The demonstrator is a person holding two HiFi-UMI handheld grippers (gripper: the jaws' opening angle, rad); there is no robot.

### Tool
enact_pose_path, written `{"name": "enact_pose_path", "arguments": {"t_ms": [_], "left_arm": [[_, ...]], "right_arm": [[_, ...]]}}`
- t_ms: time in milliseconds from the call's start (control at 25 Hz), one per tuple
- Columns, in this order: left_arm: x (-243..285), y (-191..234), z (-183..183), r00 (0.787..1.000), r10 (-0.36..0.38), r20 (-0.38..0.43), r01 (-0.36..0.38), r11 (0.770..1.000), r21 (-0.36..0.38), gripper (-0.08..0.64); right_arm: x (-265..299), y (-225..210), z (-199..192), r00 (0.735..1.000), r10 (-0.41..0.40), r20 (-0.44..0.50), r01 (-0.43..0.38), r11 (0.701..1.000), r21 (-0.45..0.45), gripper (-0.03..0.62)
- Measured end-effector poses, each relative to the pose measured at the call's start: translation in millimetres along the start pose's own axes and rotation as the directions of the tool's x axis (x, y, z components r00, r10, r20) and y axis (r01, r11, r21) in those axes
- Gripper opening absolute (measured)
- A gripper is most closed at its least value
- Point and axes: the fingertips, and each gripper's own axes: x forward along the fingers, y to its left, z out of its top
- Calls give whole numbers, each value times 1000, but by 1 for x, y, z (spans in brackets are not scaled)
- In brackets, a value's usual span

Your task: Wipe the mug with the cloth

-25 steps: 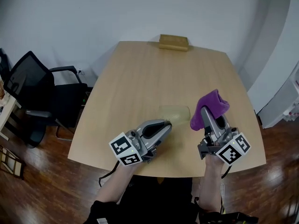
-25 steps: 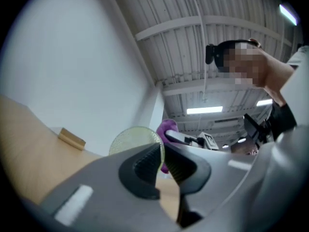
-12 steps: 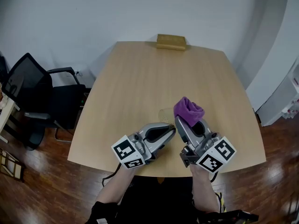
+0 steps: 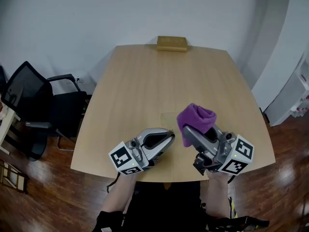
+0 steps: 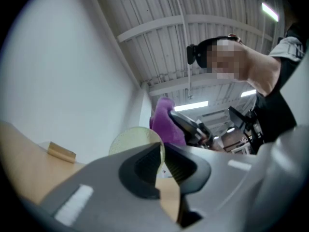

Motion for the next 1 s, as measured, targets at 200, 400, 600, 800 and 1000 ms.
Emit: {"name": "enact_pose_path", "arguments": {"t_ms": [200,400,600,800,1000], "left_arm": [[0,-14,5,999,-37,-4,37,994,100,46],[-3,-22,-14,994,-60,-95,78,977,201,46],[-2,-25,-27,977,-53,-205,116,943,311,48],[-6,-23,-35,959,-34,-280,151,900,408,48],[-10,-23,-33,963,-41,-265,147,907,396,46]], "right_arm": [[-38,-51,46,964,-248,100,256,963,-84,57],[-18,-45,10,974,-222,-54,217,973,-80,57],[0,-21,-8,979,-171,-107,162,983,-90,58],[25,23,-27,982,-71,-173,49,990,-129,58],[20,37,-10,993,46,-109,-54,996,-65,58]]}}
